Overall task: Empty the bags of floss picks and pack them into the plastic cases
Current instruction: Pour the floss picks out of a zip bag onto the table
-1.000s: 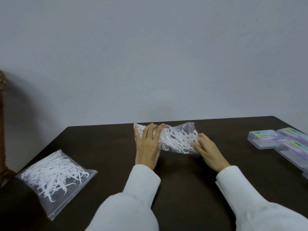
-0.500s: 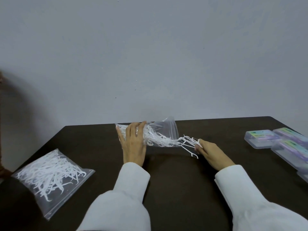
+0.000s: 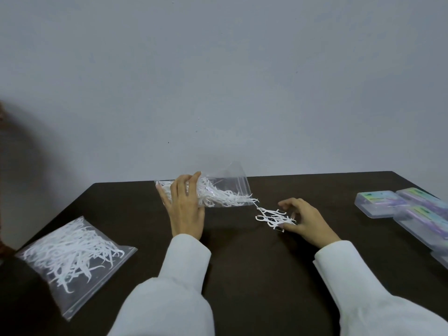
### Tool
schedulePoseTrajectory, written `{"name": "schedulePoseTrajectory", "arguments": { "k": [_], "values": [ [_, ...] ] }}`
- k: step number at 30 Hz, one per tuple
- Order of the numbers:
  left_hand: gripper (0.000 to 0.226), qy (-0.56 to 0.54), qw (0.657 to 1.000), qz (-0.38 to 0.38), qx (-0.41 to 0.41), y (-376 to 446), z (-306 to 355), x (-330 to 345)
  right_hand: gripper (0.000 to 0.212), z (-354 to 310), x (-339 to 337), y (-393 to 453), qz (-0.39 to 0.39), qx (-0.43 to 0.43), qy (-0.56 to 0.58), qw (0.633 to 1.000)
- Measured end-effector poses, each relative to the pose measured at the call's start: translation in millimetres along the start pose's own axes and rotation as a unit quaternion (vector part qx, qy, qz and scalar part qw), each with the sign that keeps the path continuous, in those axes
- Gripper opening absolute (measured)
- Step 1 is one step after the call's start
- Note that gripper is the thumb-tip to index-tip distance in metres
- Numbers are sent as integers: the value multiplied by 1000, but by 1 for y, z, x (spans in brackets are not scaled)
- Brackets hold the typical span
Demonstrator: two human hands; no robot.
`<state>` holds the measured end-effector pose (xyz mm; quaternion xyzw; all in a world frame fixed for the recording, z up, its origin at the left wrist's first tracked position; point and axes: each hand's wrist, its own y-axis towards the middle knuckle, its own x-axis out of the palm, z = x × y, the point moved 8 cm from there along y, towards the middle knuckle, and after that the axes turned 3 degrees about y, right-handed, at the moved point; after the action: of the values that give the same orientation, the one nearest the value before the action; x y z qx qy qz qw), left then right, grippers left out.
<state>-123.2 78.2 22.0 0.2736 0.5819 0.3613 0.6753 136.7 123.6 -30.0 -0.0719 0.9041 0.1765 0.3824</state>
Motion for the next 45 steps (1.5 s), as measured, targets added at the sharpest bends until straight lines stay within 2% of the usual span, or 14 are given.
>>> {"name": "schedulePoseTrajectory", "arguments": {
  "k": [5, 9, 12, 15, 17, 21, 29, 33, 36, 39, 45],
  "values": [
    [75, -4, 1000, 8, 8, 1, 4, -4, 47, -1, -5, -1, 41, 8, 37, 998],
    [75, -12, 1000, 4, 5, 2, 4, -1, 48, -3, -4, -2, 30, 7, 71, 997],
    [75, -20, 1000, 13, 9, 2, 7, -4, 35, -9, -2, -3, 29, -3, 131, 991],
    [76, -43, 998, 25, 26, 2, 16, -8, 12, -20, -5, -5, 54, -15, 255, 965],
    [79, -54, 997, 30, 47, 1, 25, -9, 12, -28, -4, -7, 43, -16, 303, 952],
    [86, -73, 993, 26, 88, -6, 42, -8, 25, -38, 9, -10, -22, -3, 310, 951],
    [90, -66, 985, 36, 152, -19, 69, -9, 34, -27, 22, -10, -84, 72, 296, 949],
    [93, -57, 984, 33, 168, -20, 73, -8, 6, -27, 28, -13, -126, 98, 260, 952],
    [94, -51, 983, 33, 175, -20, 73, -6, 21, -25, 28, -13, -132, 90, 232, 960],
    [94, -43, 982, 25, 182, -22, 74, -4, 16, -23, 24, -13, -127, 84, 209, 966],
    [90, -43, 985, 30, 166, -19, 65, -3, 11, -25, 10, -9, -53, 55, 236, 969]
  ]
}}
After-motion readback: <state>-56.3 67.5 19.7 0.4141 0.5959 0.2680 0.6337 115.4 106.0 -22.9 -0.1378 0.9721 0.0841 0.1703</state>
